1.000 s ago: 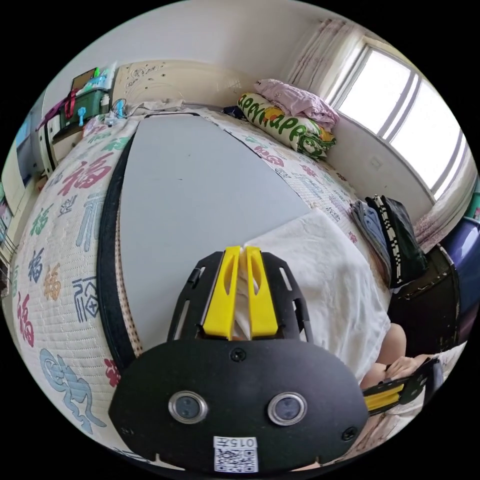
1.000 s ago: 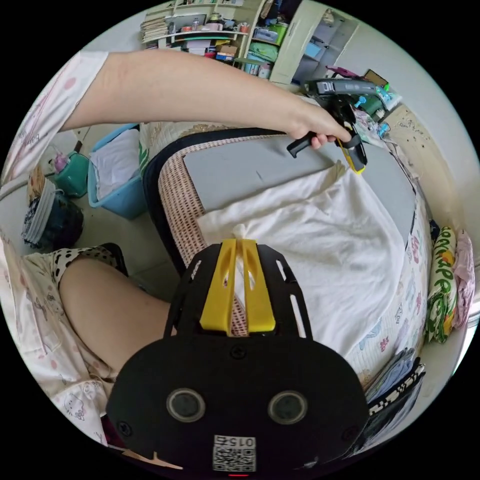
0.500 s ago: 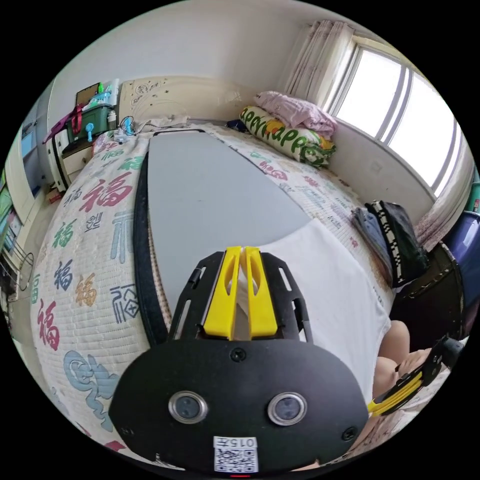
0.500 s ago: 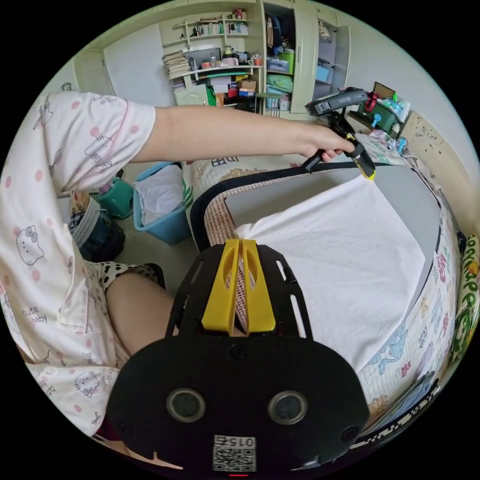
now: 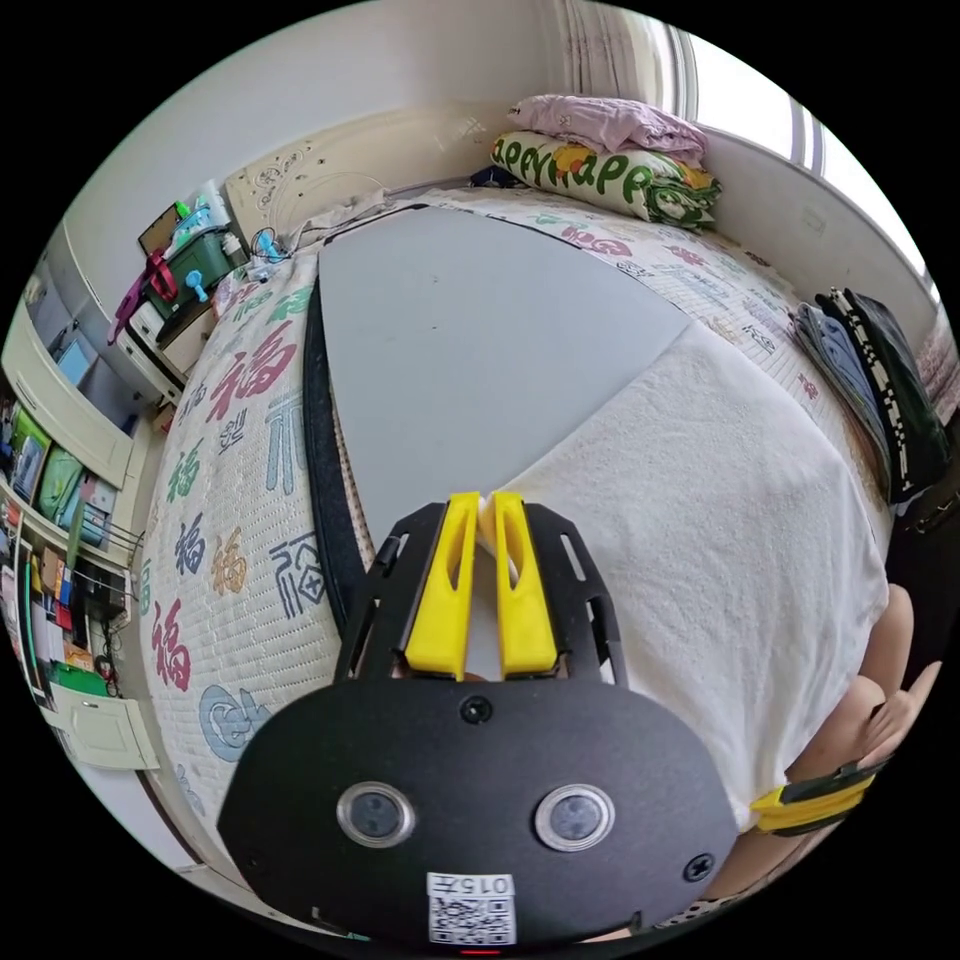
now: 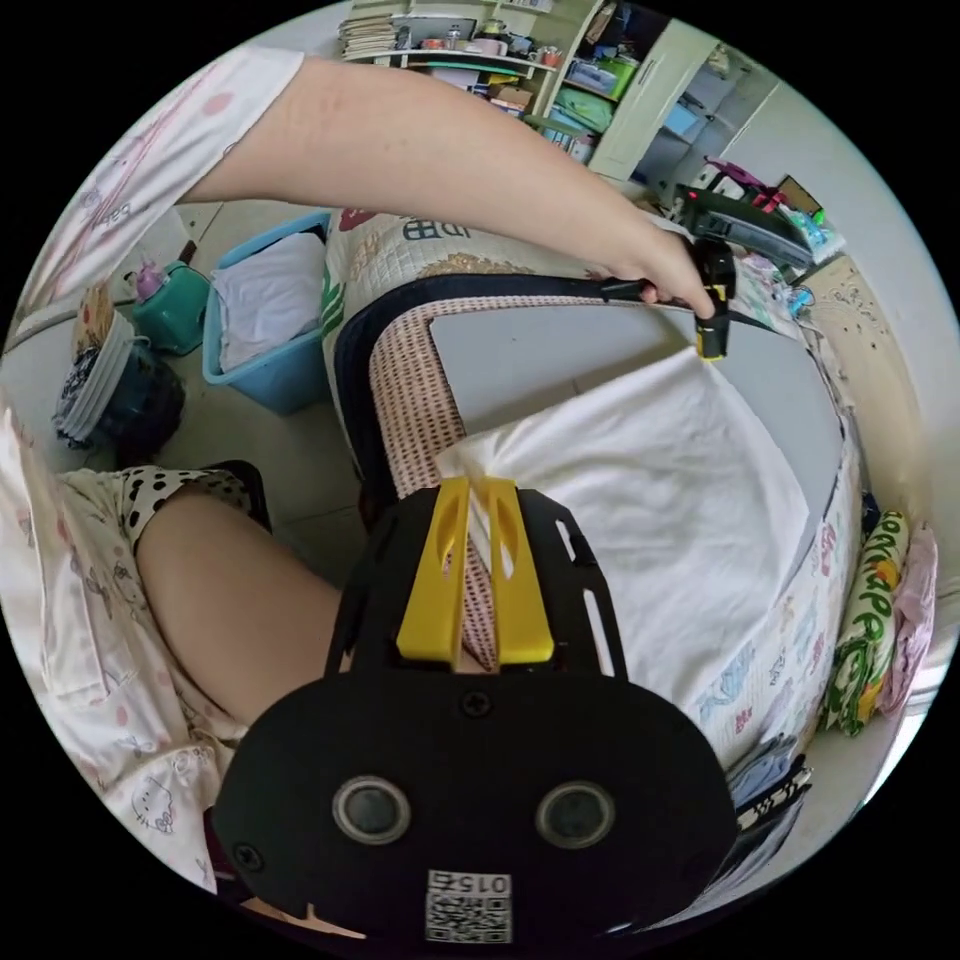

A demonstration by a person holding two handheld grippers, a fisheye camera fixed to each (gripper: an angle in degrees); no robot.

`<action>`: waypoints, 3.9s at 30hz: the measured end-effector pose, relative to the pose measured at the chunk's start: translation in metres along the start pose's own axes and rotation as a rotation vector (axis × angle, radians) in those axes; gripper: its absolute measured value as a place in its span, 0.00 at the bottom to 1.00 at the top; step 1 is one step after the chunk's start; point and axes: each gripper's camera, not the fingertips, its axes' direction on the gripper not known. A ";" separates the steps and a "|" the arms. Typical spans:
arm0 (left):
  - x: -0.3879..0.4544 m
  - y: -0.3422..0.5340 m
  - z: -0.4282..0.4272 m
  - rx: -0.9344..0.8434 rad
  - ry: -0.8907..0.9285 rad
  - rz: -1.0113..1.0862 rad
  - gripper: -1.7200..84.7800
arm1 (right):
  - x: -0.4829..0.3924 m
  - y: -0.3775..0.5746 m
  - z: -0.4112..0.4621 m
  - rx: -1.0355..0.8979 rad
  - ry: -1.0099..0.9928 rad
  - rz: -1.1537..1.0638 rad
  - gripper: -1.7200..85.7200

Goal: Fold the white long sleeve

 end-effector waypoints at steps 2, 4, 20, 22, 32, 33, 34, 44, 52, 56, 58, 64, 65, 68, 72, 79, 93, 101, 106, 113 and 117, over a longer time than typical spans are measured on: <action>0.000 -0.006 -0.005 -0.002 -0.001 0.008 0.05 | -0.014 -0.002 -0.027 0.041 0.072 0.040 0.07; -0.002 -0.016 -0.013 -0.010 0.000 0.005 0.07 | -0.015 0.000 -0.052 0.072 0.089 0.109 0.07; 0.080 -0.158 -0.157 0.232 0.202 0.098 0.09 | 0.080 0.057 -0.144 0.417 -0.123 0.952 0.08; 0.134 -0.205 -0.137 0.191 0.252 0.176 0.09 | 0.066 0.037 -0.146 0.423 -0.133 0.950 0.07; 0.172 -0.260 -0.041 0.040 0.160 0.174 0.03 | -0.035 -0.056 -0.162 0.361 -0.118 0.937 0.02; 0.171 -0.262 -0.044 0.038 0.151 0.175 0.03 | -0.039 -0.061 -0.165 0.357 -0.123 0.939 0.02; 0.168 -0.265 -0.049 0.035 0.147 0.167 0.03 | -0.049 -0.070 -0.170 0.351 -0.129 0.946 0.02; 0.092 -0.101 -0.190 0.251 0.209 0.223 0.04 | -0.283 -0.071 -0.477 1.092 0.338 1.101 0.01; -0.013 0.185 -0.253 0.319 0.195 -0.107 0.04 | -0.489 -0.127 -0.654 1.779 0.272 0.758 0.01; -0.054 0.255 -0.257 0.330 0.228 -0.240 0.04 | -0.560 -0.167 -0.689 1.862 0.177 0.614 0.01; -0.076 0.275 -0.257 0.331 0.260 -0.269 0.04 | -0.584 -0.181 -0.697 1.880 0.158 0.583 0.01; -0.110 0.284 -0.260 0.402 0.298 -0.283 0.04 | -0.635 -0.227 -0.710 1.917 0.116 0.493 0.01; -0.112 0.284 -0.259 0.409 0.304 -0.284 0.04 | -0.638 -0.238 -0.710 1.920 0.118 0.484 0.02; -0.121 0.281 -0.245 0.433 0.339 -0.296 0.05 | -0.631 -0.267 -0.707 1.908 0.100 0.457 0.02; -0.138 0.275 -0.214 0.462 0.411 -0.339 0.07 | -0.600 -0.305 -0.696 1.844 0.136 0.420 0.06; -0.174 0.232 -0.151 0.403 0.390 -0.446 0.11 | -0.375 -0.409 -0.565 1.309 0.204 0.677 0.16; -0.241 0.075 0.002 0.345 0.568 -0.562 0.21 | 0.123 -0.499 -0.202 0.504 -0.259 1.105 0.20; -0.248 -0.040 0.064 0.264 0.544 -0.551 0.24 | 0.291 -0.537 -0.143 0.388 -0.240 1.144 0.21; -0.243 -0.104 0.093 0.261 0.520 -0.555 0.25 | 0.362 -0.537 -0.115 0.365 -0.287 1.140 0.21; -0.243 -0.178 0.107 0.248 0.492 -0.540 0.24 | 0.444 -0.497 -0.097 0.376 -0.342 1.127 0.19; -0.242 -0.224 0.109 0.257 0.501 -0.540 0.22 | 0.478 -0.479 -0.078 0.354 -0.417 1.138 0.16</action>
